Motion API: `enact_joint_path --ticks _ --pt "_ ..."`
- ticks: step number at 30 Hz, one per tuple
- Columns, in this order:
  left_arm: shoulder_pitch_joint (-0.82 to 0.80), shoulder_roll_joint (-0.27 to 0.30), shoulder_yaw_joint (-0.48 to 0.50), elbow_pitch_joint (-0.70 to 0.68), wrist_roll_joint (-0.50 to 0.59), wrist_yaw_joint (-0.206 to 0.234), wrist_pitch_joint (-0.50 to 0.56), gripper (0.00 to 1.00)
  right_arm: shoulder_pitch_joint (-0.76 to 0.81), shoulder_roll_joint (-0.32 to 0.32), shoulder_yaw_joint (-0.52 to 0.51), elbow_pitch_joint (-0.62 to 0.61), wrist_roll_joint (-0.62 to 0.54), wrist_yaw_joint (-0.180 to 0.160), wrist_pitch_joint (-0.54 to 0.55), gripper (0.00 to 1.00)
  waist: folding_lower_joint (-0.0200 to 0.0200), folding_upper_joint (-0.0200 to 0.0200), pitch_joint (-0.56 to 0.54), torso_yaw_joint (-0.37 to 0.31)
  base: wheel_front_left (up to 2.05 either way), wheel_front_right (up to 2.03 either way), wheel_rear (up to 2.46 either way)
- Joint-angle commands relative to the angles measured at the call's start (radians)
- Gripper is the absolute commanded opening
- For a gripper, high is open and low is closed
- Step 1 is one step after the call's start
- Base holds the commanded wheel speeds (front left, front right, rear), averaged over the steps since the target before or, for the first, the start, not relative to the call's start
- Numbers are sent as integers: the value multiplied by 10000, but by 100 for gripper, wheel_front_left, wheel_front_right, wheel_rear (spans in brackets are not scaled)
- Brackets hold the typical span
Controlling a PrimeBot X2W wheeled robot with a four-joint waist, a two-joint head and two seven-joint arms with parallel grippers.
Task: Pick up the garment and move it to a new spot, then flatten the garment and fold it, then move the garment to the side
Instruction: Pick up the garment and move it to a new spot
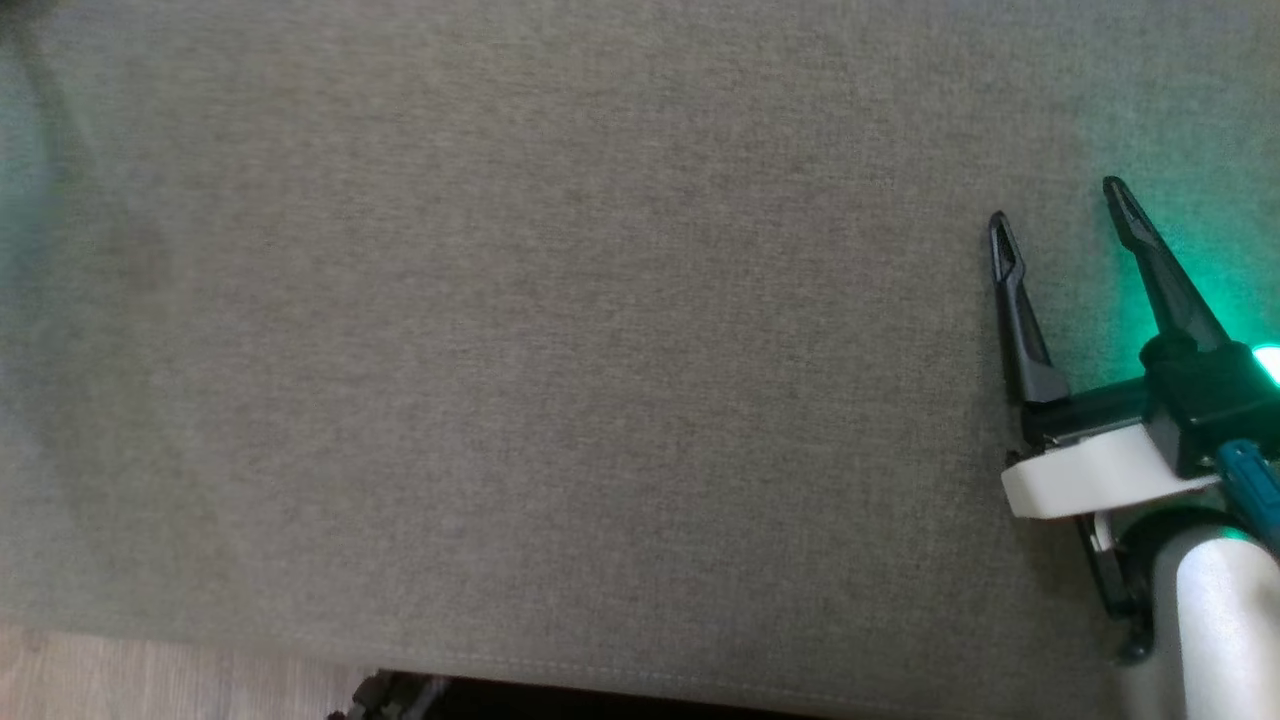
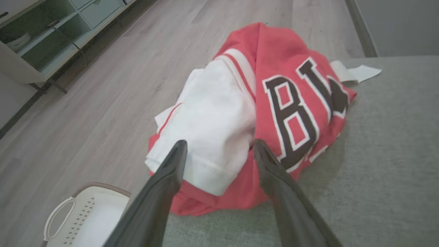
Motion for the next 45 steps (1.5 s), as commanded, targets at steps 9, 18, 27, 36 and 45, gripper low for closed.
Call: enact_joint_path --ticks 9,18,27,36,45 --pt "-1137 775 103 1806 338 -19 -434 0 -11 49 151 -616 -27 35 -15 100 -3 1 681 -339 0 0 0" --pt "-1727 988 -197 2519 725 -406 -1755 0 -82 132 254 3 185 35 -346 100 -3 1 -178 -480 0 0 0" --pt "-2501 1169 -1005 2388 1369 -1008 -2034 0 -113 215 472 1539 856 35 -1098 100 -3 1 -2392 -988 0 0 0" --pt "-2947 746 -2172 1243 1914 -1321 -1171 0 466 221 588 3127 2133 35 -1882 100 -3 1 -5047 -1832 0 0 0" --pt "-2841 -591 -2775 -297 1363 -1404 -437 0 965 222 575 3935 2748 35 -2365 100 -3 1 -6528 -2234 0 0 0"
